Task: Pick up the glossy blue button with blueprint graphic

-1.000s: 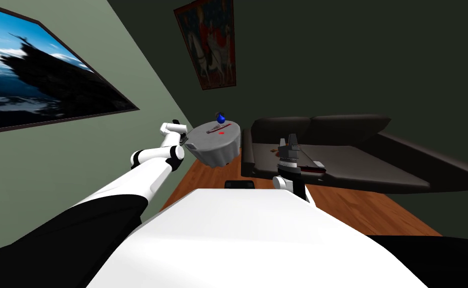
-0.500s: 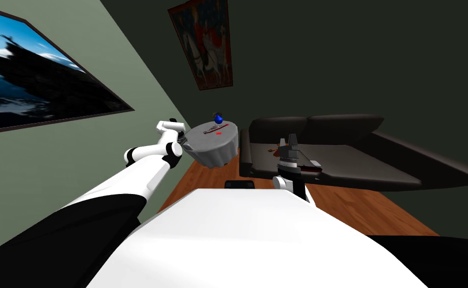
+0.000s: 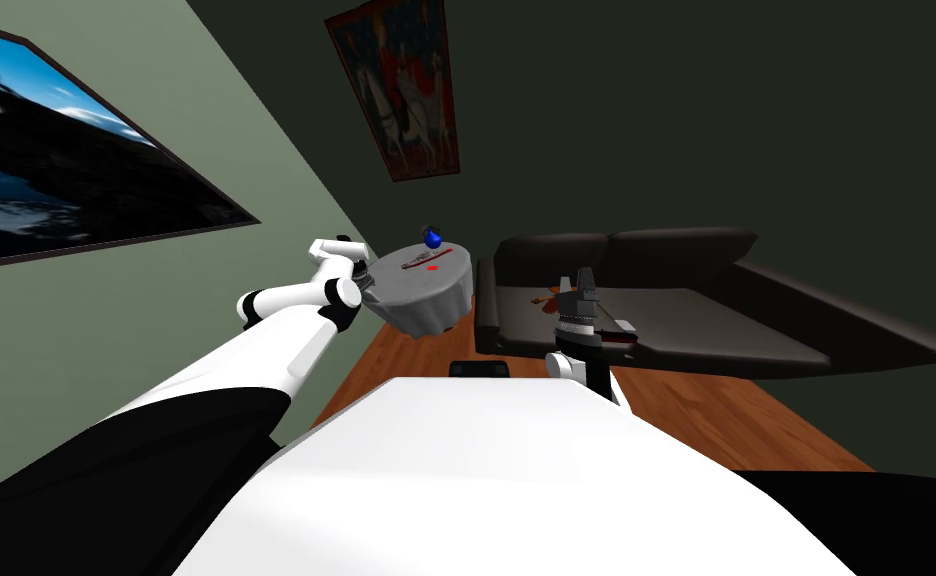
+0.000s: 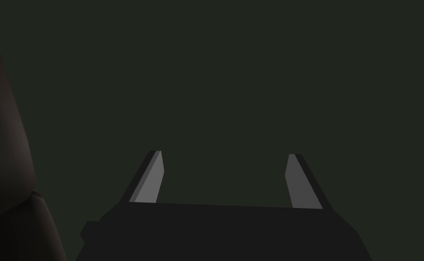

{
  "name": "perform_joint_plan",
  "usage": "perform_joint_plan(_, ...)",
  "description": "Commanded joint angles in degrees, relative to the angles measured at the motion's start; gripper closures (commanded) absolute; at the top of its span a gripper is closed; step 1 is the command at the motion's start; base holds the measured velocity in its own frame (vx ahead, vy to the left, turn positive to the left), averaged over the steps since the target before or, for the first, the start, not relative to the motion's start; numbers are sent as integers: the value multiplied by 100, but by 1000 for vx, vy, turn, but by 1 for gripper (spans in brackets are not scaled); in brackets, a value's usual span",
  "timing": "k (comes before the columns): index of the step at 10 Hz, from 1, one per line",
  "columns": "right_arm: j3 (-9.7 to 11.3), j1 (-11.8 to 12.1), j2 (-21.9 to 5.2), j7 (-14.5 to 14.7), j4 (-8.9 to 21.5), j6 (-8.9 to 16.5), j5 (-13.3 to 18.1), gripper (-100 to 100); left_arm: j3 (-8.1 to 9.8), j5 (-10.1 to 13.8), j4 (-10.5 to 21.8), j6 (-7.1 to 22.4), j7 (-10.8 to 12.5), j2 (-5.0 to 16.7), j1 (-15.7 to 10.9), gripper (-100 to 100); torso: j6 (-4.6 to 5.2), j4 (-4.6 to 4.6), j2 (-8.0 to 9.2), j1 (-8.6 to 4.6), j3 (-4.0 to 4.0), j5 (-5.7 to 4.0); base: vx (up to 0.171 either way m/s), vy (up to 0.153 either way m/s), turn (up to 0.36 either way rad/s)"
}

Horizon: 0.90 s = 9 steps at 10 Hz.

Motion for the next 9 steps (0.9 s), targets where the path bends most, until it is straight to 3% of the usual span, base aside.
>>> perform_joint_plan(1, 0, 0, 0, 0, 0, 0, 0, 0, 0, 0, 0, 0, 0, 0, 0, 0, 0, 0, 0, 0, 0, 0, 0, 0, 0)
perform_joint_plan(2, 0, 0, 0, 0, 0, 0, 0, 0, -13, 42, 44, -174, 72, -71, 131, -100, 0, 0, 1, 8, 1, 2, 6, 31, 25)
perform_joint_plan(4, -1, 0, -1, 0, 0, 0, 0, 0, -29, 24, 198, -244, 83, -50, 51, -100, -2, -1, -3, 30, -2, 8, 8, 32, 4)
perform_joint_plan(5, -1, 0, -1, 0, 0, 0, 0, 0, -29, 26, 192, -255, 88, -53, 59, 100, -1, 0, -1, 23, -1, 6, 0, 0, 0)
perform_joint_plan(9, 0, 0, 0, 0, 0, 0, 0, 0, -31, 24, 196, -249, 83, -53, 61, 100, 0, 1, -1, 16, 0, 6, 0, 0, 0)
